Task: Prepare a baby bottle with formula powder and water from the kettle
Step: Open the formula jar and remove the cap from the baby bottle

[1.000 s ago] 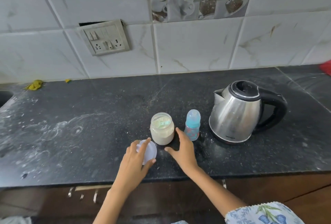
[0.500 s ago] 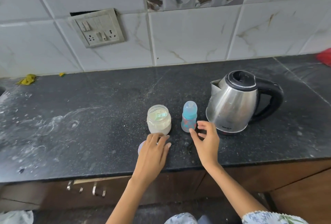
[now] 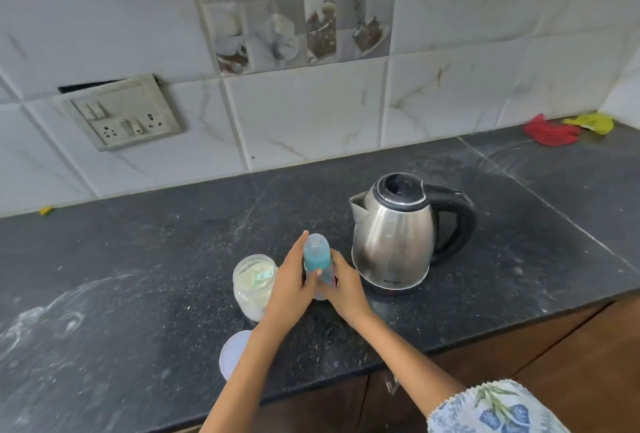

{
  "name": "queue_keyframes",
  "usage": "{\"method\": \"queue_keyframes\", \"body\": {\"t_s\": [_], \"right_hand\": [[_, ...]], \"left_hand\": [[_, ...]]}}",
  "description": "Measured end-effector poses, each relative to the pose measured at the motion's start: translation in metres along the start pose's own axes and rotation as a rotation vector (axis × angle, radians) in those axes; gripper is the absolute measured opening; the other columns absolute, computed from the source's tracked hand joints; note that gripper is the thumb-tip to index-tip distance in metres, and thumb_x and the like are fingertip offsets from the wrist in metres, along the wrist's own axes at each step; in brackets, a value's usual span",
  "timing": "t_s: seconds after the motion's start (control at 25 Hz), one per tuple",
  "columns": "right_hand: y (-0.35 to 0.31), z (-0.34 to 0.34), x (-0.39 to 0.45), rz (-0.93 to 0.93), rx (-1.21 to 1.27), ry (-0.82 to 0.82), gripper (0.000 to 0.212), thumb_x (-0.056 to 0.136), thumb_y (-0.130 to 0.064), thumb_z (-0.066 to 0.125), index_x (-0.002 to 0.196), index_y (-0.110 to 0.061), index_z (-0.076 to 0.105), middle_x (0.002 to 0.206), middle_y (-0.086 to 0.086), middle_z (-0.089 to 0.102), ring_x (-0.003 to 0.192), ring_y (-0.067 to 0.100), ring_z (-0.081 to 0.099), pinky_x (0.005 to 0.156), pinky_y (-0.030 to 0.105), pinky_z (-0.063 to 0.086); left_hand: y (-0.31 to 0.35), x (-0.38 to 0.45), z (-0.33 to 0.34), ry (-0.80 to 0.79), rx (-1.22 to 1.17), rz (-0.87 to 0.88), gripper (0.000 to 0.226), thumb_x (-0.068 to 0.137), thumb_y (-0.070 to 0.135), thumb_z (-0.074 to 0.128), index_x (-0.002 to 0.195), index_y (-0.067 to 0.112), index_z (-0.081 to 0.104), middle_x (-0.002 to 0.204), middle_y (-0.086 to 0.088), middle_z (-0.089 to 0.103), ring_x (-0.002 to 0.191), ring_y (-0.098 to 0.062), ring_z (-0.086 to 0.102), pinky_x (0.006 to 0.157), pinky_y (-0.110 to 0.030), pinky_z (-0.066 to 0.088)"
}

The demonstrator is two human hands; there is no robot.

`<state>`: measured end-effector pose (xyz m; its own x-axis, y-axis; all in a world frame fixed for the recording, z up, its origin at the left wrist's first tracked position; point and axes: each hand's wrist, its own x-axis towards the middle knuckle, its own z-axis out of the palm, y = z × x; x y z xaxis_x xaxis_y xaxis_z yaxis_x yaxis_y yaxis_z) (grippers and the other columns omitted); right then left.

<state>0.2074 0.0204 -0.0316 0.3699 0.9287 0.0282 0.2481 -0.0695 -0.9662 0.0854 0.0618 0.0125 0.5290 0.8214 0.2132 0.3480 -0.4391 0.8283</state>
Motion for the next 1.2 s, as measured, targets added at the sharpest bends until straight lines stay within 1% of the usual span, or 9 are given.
{"method": "queue_keyframes", "body": {"t_s": [0.12, 0.2, 0.28, 0.4, 0.52, 0.68, 0.76, 0.96, 1.2], "right_hand": [[-0.015, -0.02, 0.0, 0.034, 0.164, -0.16, 0.057, 0.079, -0.026, 0.078, 0.129, -0.022, 0.053, 0.125, -0.002, 0.063, 0.117, 0.012, 0.059, 0.098, 0.031, 0.049], [-0.025, -0.036, -0.001, 0.072, 0.267, -0.276, 0.058, 0.078, -0.017, 0.079, 0.13, -0.02, 0.054, 0.123, 0.001, 0.066, 0.115, 0.014, 0.062, 0.098, 0.033, 0.051], [-0.035, -0.043, -0.004, 0.085, 0.292, -0.292, 0.053, 0.077, -0.01, 0.079, 0.125, -0.016, 0.057, 0.119, 0.003, 0.069, 0.111, 0.016, 0.065, 0.096, 0.032, 0.053], [-0.046, -0.031, -0.009, 0.003, 0.136, -0.024, 0.05, 0.069, -0.024, 0.086, 0.113, -0.017, 0.062, 0.108, 0.0, 0.072, 0.102, 0.014, 0.067, 0.089, 0.032, 0.056], [-0.055, -0.02, -0.015, -0.037, -0.089, 0.209, 0.066, 0.058, -0.043, 0.089, 0.111, -0.021, 0.056, 0.104, -0.011, 0.066, 0.095, 0.002, 0.063, 0.075, 0.02, 0.054], [-0.069, -0.047, -0.013, 0.155, 0.076, -0.262, 0.059, 0.08, -0.028, 0.077, 0.128, -0.021, 0.044, 0.124, -0.009, 0.058, 0.112, 0.003, 0.058, 0.09, 0.021, 0.05], [-0.071, -0.057, -0.01, 0.169, 0.144, -0.331, 0.054, 0.083, -0.022, 0.075, 0.129, -0.019, 0.046, 0.122, -0.004, 0.064, 0.11, 0.006, 0.063, 0.094, 0.027, 0.052], [-0.073, -0.039, -0.009, 0.017, -0.282, -0.073, 0.07, 0.059, -0.043, 0.089, 0.116, -0.02, 0.055, 0.109, -0.005, 0.057, 0.097, 0.01, 0.058, 0.08, 0.026, 0.051], [-0.057, -0.025, -0.009, 0.058, -0.364, 0.111, 0.077, 0.051, -0.049, 0.09, 0.105, -0.016, 0.047, 0.095, -0.007, 0.057, 0.086, 0.013, 0.057, 0.064, 0.027, 0.048]], "left_hand": [[0.007, 0.015, -0.021, -0.061, -0.124, 0.049, 0.057, 0.084, 0.011, 0.069, 0.133, 0.026, 0.043, 0.128, 0.012, 0.058, 0.117, -0.008, 0.056, 0.093, -0.018, 0.046], [0.015, 0.023, -0.036, -0.233, -0.284, 0.037, 0.059, 0.083, 0.01, 0.071, 0.134, 0.019, 0.044, 0.128, 0.001, 0.06, 0.118, -0.014, 0.058, 0.096, -0.029, 0.049], [0.023, 0.028, -0.04, -0.283, -0.377, 0.017, 0.058, 0.083, 0.005, 0.07, 0.134, 0.016, 0.045, 0.126, -0.004, 0.062, 0.115, -0.018, 0.06, 0.095, -0.035, 0.051], [0.033, 0.027, -0.026, -0.041, -0.382, 0.037, 0.053, 0.077, 0.012, 0.076, 0.126, 0.016, 0.054, 0.114, -0.004, 0.069, 0.106, -0.019, 0.066, 0.089, -0.044, 0.054], [0.039, 0.023, -0.014, 0.17, -0.409, -0.019, 0.051, 0.07, 0.018, 0.082, 0.117, 0.018, 0.061, 0.104, -0.002, 0.072, 0.098, -0.017, 0.069, 0.082, -0.04, 0.057], [0.035, 0.026, -0.031, 0.104, -0.546, -0.048, 0.049, 0.072, 0.015, 0.08, 0.118, 0.014, 0.061, 0.105, -0.008, 0.072, 0.098, -0.024, 0.069, 0.082, -0.038, 0.057], [0.035, 0.025, -0.038, 0.061, -0.547, -0.038, 0.049, 0.072, 0.013, 0.077, 0.119, 0.012, 0.06, 0.106, -0.008, 0.072, 0.099, -0.025, 0.068, 0.08, -0.033, 0.057], [0.041, 0.021, -0.032, 0.094, -0.422, 0.012, 0.054, 0.067, 0.026, 0.083, 0.115, 0.018, 0.059, 0.107, 0.0, 0.07, 0.099, -0.017, 0.067, 0.082, -0.037, 0.056], [0.051, 0.008, -0.028, 0.321, -0.288, 0.04, 0.054, 0.069, 0.024, 0.084, 0.113, 0.018, 0.052, 0.105, 0.009, 0.065, 0.094, -0.007, 0.065, 0.075, -0.021, 0.054]]}}
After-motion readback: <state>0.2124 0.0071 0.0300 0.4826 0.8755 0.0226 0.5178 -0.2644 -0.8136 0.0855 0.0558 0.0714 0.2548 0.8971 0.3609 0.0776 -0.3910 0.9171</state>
